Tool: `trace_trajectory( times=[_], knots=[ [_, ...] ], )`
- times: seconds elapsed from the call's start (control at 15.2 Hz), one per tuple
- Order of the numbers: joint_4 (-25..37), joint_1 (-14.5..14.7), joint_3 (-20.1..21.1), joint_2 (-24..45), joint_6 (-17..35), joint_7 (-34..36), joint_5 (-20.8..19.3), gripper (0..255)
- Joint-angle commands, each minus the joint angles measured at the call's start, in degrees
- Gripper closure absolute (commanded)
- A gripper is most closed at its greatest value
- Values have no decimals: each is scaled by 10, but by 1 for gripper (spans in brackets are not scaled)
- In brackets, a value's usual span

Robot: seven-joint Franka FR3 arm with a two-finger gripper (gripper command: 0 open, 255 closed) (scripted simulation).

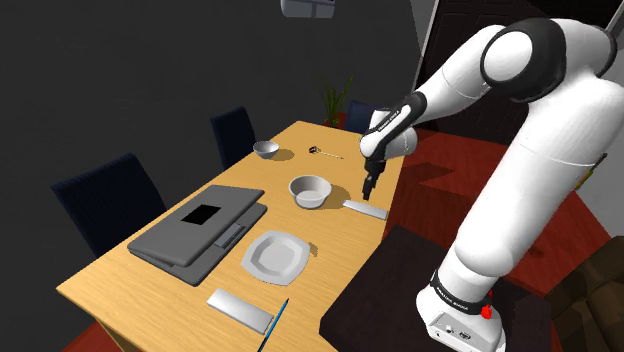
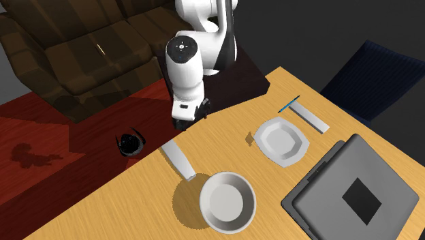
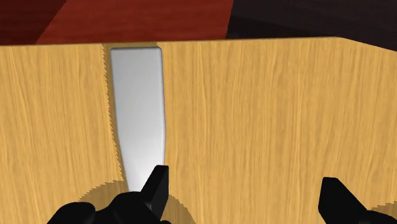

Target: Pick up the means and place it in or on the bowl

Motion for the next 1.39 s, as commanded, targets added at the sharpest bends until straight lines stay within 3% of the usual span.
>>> trace_trajectory(
  times=[0.0, 0.26, 0.53, 0.79, 1.32],
  knots=[
    [20, -2, -7, 56, 32, -50, 43, 0],
    [76, -35, 16, 162, 73, -150, 138, 0],
    [144, -91, 60, 259, 98, -223, 201, 0],
    [220, -143, 96, 347, 111, -270, 231, 0],
    [244, -168, 126, 406, 148, -287, 253, 0]
  ],
)
